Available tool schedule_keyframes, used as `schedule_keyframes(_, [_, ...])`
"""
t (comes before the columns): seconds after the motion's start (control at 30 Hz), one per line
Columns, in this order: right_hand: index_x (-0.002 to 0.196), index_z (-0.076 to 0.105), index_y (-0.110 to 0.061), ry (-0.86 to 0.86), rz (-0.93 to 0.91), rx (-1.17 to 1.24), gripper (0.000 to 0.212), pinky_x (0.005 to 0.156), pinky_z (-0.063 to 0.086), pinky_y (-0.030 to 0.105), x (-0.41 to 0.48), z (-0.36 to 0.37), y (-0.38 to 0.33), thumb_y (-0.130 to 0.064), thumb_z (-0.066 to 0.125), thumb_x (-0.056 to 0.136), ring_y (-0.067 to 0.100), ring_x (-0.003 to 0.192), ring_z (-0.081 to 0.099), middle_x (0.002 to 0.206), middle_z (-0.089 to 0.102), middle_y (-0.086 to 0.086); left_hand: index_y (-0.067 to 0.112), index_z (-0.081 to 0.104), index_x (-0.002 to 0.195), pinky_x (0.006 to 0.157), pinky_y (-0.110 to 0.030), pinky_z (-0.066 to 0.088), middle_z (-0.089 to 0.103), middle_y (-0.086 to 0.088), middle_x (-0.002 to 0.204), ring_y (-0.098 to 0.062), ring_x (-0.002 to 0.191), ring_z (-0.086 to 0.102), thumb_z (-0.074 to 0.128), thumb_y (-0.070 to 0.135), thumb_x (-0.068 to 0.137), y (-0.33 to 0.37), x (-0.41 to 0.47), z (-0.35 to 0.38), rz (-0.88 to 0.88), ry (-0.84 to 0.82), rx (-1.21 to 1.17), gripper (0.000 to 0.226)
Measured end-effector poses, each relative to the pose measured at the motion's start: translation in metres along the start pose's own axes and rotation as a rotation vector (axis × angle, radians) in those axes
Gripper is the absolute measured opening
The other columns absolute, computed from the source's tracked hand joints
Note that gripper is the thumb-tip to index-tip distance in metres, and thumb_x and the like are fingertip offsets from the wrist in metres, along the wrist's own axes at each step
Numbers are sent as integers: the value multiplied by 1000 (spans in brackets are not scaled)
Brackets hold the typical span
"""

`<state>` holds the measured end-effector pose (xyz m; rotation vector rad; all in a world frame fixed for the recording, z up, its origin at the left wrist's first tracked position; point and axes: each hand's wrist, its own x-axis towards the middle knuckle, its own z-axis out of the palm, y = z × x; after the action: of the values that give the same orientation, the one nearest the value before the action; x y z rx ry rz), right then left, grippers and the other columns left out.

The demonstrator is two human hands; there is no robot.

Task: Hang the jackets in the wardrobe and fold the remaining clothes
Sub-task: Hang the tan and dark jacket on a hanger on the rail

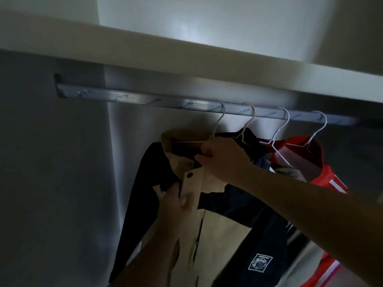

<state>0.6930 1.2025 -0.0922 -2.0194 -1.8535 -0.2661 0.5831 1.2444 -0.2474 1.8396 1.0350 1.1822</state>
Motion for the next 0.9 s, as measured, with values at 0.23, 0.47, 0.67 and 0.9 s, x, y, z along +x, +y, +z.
schedule_keyframes(0.23, [128,53,-18,213,291,57,51,98,41,39,-43,3,58,-28,68,81,20,117,48,126,49,3,20,43,107,70,-31,50,59,-3,96,-24,89,61,52,32,96,36,70,-41,-137,109,-313,19])
schedule_keyframes(0.47, [71,52,-18,29,429,244,21,57,39,30,-40,11,70,-29,58,88,21,67,59,64,55,-3,3,57,89,43,-25,46,61,-12,76,-20,57,55,50,18,98,52,138,-36,-626,-197,-147,19])
schedule_keyframes(0.67, [66,59,-24,-5,300,700,29,63,40,21,-27,14,52,-12,57,92,0,59,51,56,55,-12,6,62,111,51,-20,46,64,0,92,-7,68,57,50,13,97,65,141,-23,-408,-269,-319,19])
schedule_keyframes(0.9, [150,13,-30,-288,312,654,80,61,41,0,-63,40,47,-14,62,89,16,101,58,127,55,6,31,56,99,74,-1,39,57,16,97,14,89,55,56,31,92,50,85,-19,233,-113,-178,7])
